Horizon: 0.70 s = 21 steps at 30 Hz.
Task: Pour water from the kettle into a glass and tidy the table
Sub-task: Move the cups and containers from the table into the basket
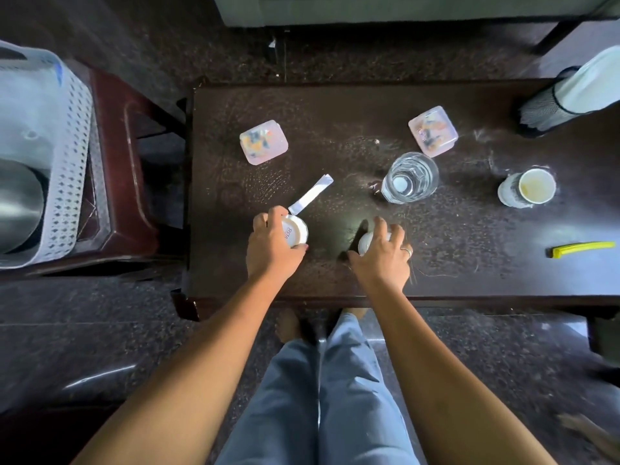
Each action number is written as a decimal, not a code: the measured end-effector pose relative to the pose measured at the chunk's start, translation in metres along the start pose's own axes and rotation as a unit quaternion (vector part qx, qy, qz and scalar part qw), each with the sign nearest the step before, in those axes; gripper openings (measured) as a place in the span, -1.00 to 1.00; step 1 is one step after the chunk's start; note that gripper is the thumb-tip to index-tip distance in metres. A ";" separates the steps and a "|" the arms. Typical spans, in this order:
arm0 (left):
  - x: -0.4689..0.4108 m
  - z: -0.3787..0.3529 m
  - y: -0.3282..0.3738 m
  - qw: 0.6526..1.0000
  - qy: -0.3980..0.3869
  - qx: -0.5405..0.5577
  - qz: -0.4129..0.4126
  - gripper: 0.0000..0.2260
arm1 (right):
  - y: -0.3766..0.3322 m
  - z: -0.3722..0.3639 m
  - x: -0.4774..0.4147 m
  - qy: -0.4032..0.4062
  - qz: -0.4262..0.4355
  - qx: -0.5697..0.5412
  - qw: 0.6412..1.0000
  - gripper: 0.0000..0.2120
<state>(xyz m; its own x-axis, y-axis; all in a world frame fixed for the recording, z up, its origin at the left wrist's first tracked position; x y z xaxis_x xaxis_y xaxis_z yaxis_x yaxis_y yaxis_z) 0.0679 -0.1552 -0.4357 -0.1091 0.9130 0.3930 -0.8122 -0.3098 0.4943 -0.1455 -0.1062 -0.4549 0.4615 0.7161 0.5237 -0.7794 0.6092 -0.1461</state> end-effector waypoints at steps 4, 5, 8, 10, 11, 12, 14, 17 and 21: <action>0.005 0.013 -0.009 0.999 0.001 0.042 0.002 -0.44 | -0.008 0.000 -0.005 0.013 -0.009 -0.018 1.000 -0.52; 0.005 0.018 -0.013 0.999 0.005 0.052 0.004 -0.44 | -0.010 0.001 -0.004 0.015 -0.008 -0.014 1.000 -0.53; 0.008 0.042 -0.029 0.996 0.024 0.085 0.016 -0.42 | -0.031 0.005 0.006 0.026 0.011 -0.010 1.000 -0.53; 0.009 0.057 -0.038 0.995 0.031 0.093 0.015 -0.42 | -0.050 0.008 0.015 0.036 0.029 -0.017 0.999 -0.53; 0.009 0.067 -0.044 0.994 0.038 0.096 0.016 -0.43 | -0.065 0.010 0.020 0.041 0.046 -0.025 0.998 -0.53; 0.009 0.077 -0.049 0.994 0.048 0.101 0.017 -0.43 | -0.081 0.011 0.025 0.044 0.066 -0.036 0.996 -0.53; 0.006 0.099 -0.060 0.990 0.073 0.115 0.021 -0.43 | -0.116 0.014 0.033 0.044 0.108 -0.063 0.991 -0.53; -0.001 0.133 -0.073 0.984 0.109 0.142 0.022 -0.44 | -0.170 0.021 0.043 0.038 0.162 -0.105 0.980 -0.51; -0.018 0.190 -0.084 0.970 0.183 0.160 0.015 -0.45 | -0.244 0.038 0.052 0.037 0.232 -0.149 0.960 -0.44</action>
<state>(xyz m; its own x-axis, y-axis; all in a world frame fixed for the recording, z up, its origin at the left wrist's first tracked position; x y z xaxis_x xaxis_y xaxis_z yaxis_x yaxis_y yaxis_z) 0.2465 -0.1958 -0.3370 -0.3729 0.9174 0.1387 -0.5922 -0.3504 0.7256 0.0525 -0.2302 -0.3597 0.1310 0.9498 0.2840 -0.7573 0.2807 -0.5897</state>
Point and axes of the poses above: each hand's wrist, its own x-axis away from the middle knuckle, its own z-axis out of the back of the hand, y = z × x, the point moved 8 cm from there along -x, towards the middle knuckle, and after that the axes turned 2 degrees about x, right-handed, at the moved point
